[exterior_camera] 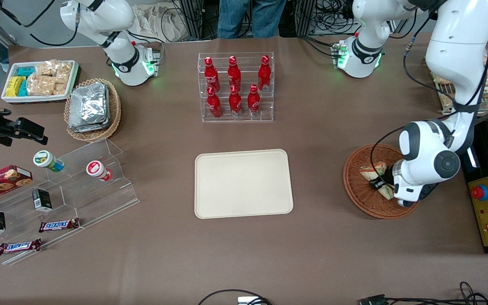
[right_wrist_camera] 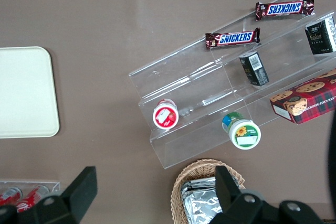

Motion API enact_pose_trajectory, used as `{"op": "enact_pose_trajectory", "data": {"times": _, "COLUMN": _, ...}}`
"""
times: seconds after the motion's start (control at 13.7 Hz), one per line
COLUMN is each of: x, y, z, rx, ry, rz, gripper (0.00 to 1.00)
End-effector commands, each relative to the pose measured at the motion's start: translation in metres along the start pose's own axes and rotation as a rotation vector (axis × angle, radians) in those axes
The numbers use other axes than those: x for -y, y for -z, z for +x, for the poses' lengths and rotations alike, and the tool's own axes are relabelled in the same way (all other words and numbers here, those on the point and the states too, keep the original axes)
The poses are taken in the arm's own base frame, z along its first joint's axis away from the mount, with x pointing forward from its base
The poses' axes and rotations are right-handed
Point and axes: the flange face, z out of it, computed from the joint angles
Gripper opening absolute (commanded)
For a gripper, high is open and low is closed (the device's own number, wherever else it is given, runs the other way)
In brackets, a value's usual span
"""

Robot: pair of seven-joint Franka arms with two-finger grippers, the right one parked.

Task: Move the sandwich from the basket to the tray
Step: 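Close the left gripper on the sandwich and lift it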

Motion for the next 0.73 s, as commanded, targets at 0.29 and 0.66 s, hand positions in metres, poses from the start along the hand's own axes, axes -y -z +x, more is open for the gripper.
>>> {"op": "enact_pose_trajectory", "data": {"times": 0.29, "x": -0.058, "y": 0.177, "z": -0.032, "rx": 0.028, "ry": -0.127, "rz": 0.008, "gripper": 0.00}}
{"op": "enact_pose_trajectory", "data": {"times": 0.66, "x": -0.134, "y": 0.188, "z": -0.080, "rx": 0.017, "ry": -0.479, "rz": -0.019, "gripper": 0.00}}
